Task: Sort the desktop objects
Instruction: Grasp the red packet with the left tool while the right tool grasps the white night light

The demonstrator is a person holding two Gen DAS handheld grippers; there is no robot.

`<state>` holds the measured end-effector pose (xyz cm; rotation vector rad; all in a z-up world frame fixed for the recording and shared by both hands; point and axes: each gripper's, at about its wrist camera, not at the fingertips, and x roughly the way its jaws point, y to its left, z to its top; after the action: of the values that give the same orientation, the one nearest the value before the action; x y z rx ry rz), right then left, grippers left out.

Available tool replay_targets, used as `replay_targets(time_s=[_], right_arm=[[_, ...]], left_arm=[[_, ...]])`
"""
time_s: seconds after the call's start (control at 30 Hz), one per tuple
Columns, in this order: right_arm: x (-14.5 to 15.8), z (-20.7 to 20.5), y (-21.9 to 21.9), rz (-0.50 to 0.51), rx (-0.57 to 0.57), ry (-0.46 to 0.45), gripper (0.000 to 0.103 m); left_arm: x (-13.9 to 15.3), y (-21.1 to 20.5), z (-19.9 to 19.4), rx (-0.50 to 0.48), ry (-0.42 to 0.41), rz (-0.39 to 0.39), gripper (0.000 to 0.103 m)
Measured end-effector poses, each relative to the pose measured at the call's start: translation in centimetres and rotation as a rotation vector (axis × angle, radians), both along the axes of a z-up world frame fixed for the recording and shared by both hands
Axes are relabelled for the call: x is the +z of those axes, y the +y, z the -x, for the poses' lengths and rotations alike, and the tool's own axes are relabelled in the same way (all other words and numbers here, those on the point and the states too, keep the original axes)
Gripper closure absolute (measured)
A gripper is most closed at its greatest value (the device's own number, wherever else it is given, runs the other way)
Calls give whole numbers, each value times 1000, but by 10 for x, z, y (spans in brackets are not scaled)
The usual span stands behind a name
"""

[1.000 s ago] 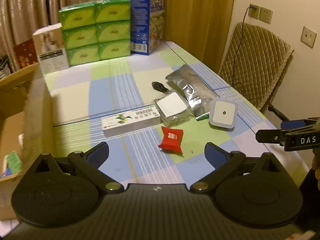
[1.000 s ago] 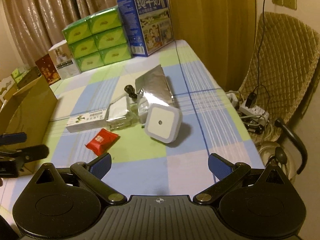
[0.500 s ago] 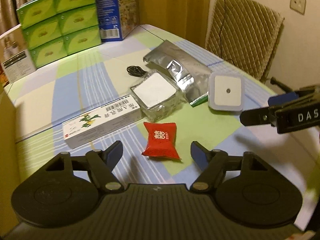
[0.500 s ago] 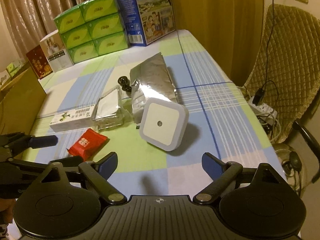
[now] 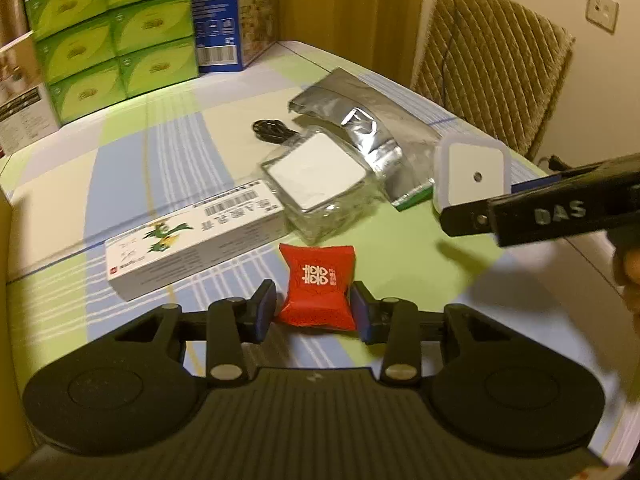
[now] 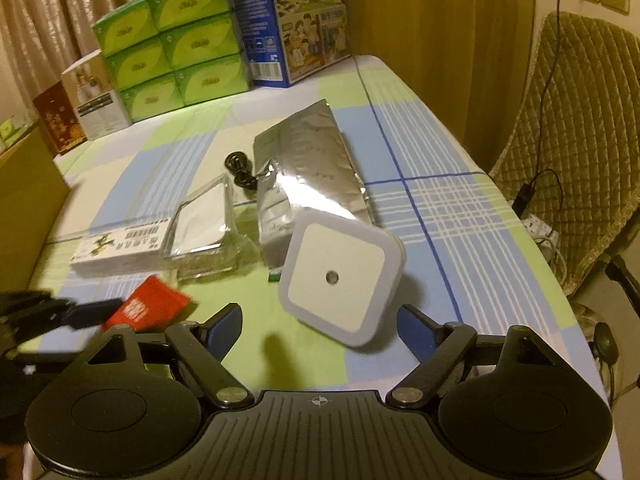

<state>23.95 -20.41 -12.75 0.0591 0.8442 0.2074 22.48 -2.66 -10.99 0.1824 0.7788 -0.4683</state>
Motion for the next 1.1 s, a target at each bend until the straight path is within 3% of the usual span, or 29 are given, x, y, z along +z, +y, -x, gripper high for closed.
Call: replay_targets(time_s=[0.07,0.13,0.33,0.57,0.67,0.8,0.93,1.0,1.1], right_arm=[[-2,-6,3,6,-39,3,24],[-3,-12,5,4,-80,4,34],[-4,-24,5,14,-110,6,39],[2,3,2,-17,86,60,39],[2,17,3,12,169,77,39],[0,29,4,94,129,32,31],[-6,41,5,84,70,14,29],[-7,43,6,78,42,1,28],[-7,45,10,94,18,-40,28]], left_arm=[[1,4,-1,19,3,14,68],[2,6,-2,28,5,24,68],[1,7,-3,29,0,34,69],[-1,8,-3,30,9,43,68],[-2,6,-3,22,7,36,63],[-5,1,-4,10,-11,11,63],[-8,-2,-6,12,-19,-1,63],[-7,-3,-5,10,-27,-8,73],[-6,-4,-2,17,-22,-12,75]])
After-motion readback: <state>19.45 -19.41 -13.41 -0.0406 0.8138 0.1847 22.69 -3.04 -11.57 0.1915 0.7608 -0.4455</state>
